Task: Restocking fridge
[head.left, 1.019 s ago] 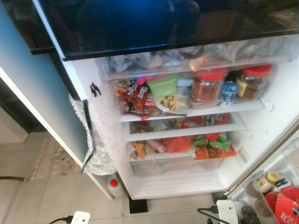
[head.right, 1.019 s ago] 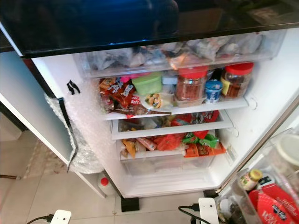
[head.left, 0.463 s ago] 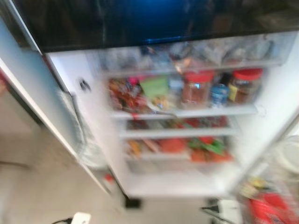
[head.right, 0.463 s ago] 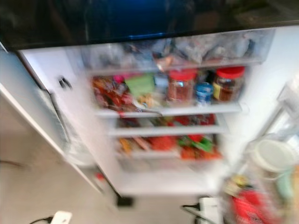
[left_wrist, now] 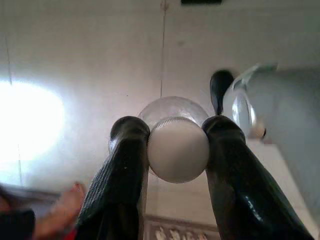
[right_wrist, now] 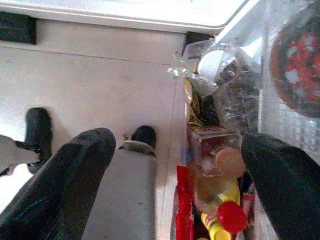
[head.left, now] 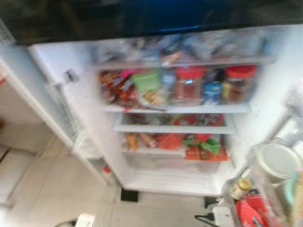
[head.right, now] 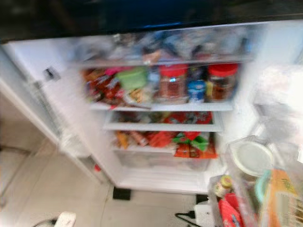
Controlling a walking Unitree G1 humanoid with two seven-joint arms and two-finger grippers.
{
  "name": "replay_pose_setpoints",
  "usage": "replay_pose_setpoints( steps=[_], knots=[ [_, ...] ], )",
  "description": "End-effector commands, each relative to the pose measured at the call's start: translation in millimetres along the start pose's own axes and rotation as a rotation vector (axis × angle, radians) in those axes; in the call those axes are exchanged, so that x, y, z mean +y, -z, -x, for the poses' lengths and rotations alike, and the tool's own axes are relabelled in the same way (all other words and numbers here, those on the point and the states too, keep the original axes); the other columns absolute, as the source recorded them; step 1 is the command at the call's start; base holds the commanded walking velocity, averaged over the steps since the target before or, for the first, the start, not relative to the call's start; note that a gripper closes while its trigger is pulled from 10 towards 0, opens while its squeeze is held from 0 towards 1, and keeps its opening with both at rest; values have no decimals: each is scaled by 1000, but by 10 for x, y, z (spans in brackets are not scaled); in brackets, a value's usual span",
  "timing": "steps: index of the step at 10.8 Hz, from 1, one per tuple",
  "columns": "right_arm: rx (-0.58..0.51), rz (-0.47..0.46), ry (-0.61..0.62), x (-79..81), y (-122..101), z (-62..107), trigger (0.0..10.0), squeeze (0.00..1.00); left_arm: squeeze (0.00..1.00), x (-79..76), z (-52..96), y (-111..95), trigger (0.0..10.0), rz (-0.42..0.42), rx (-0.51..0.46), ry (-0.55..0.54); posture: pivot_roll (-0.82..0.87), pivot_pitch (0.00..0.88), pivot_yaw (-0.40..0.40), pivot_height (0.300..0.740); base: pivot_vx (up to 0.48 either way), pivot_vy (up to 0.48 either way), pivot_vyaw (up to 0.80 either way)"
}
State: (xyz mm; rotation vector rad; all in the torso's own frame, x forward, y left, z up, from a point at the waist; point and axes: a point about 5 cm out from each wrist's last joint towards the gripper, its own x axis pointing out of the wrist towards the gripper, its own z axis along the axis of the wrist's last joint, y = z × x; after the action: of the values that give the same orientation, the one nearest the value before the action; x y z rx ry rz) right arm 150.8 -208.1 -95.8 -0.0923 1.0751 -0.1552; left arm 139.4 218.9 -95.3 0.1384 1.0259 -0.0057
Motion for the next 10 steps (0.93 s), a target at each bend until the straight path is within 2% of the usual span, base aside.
replay_pose_setpoints(
  steps=[1,3,7,10],
  knots=[
    [-9,-36,52,-107,-22,-1,10000,0,0,25,7,-17,10000,30,-30,20,66,88,85,740,0,0,0],
    [-2,-35,40,-97,3,1,10000,0,0,0,15,-56,10000,99,-99,34,83,91,79,740,0,0,0],
    [-4,-38,21,-71,18,4,10000,0,0,-4,18,-16,10000,87,-74,40,76,93,78,740,0,0,0],
    [-6,-38,-2,-44,9,2,10000,0,0,-7,17,-13,10000,97,-70,38,74,89,78,740,0,0,-629]
  ],
)
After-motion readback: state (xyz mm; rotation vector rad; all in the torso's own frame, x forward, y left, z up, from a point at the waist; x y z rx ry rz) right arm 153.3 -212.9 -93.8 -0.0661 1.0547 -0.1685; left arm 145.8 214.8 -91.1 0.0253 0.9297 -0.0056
